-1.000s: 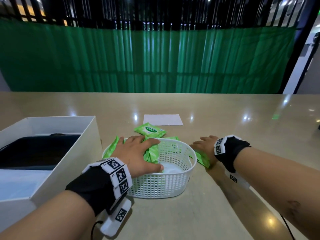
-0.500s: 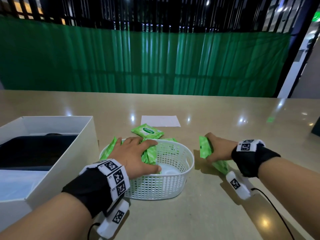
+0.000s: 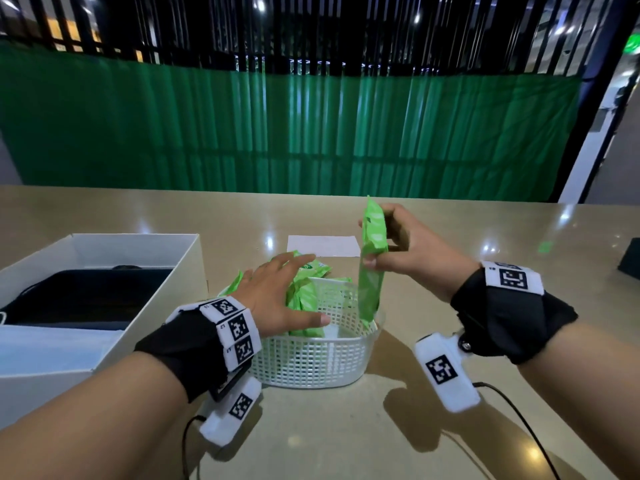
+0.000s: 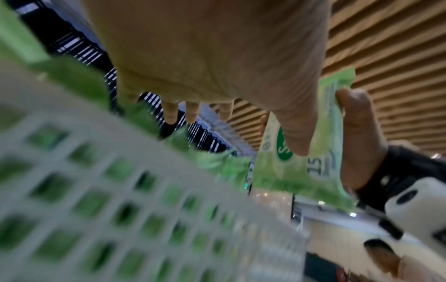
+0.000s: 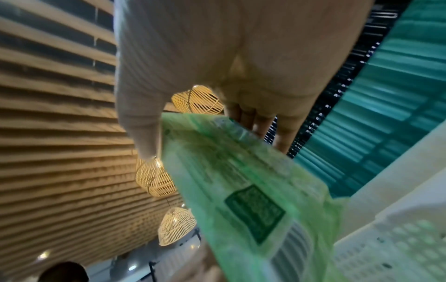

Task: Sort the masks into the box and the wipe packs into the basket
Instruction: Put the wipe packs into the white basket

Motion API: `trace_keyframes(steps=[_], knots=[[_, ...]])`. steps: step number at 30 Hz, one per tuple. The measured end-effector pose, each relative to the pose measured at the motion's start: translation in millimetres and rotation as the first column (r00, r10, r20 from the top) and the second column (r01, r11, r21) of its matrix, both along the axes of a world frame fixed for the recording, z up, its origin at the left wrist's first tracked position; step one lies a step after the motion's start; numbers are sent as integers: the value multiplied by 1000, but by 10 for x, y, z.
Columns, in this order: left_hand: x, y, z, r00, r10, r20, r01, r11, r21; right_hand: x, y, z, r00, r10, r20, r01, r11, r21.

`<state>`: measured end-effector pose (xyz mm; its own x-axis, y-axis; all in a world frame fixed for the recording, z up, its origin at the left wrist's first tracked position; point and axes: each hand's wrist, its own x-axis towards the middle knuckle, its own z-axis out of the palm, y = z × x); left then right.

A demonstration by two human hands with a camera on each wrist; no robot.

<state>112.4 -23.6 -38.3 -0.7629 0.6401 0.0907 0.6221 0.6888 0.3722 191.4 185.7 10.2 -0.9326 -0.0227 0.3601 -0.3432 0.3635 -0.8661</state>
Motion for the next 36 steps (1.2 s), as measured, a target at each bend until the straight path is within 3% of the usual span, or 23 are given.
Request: trace_keyframes(steps=[5,7,10,13,20,25,27,30,32,36], knots=[[204,-51,376,985,-161,61,127,918,376,18,-73,-17,944,287,162,-250,944,-215],[260,-54,538,977,-215,-6,198,886,419,40,-64,0,886,405,225,-337,897,-285],[304,-22,773,956,-282,-83,292,884,366,35,-42,24,827,500,259,-397,844,-360],[321,76,910,925,-361,-116,379,885,269,-7,-48,12,833,491,255,-389,847,-362],[268,241,951,900,-415,-136,422,906,23,21,-30,-20,826,503,255,-424,852,-306],[179,236,910,905,-414,-99,426,888,176,19,97,16,874,415,255,-371,906,-203],[156,242,920,893,-431,-131,451,864,226,42,108,30,871,386,305,-372,922,-105],[154,241,985,902,-430,-51,416,829,373,78,102,-21,843,384,376,-406,913,-22],[127,231,1037,929,-368,-34,350,847,400,59,147,-110,869,341,358,-353,935,-32],[-2,215,1031,984,-174,-32,173,904,391,-14,216,-177,930,247,272,-192,958,-215]])
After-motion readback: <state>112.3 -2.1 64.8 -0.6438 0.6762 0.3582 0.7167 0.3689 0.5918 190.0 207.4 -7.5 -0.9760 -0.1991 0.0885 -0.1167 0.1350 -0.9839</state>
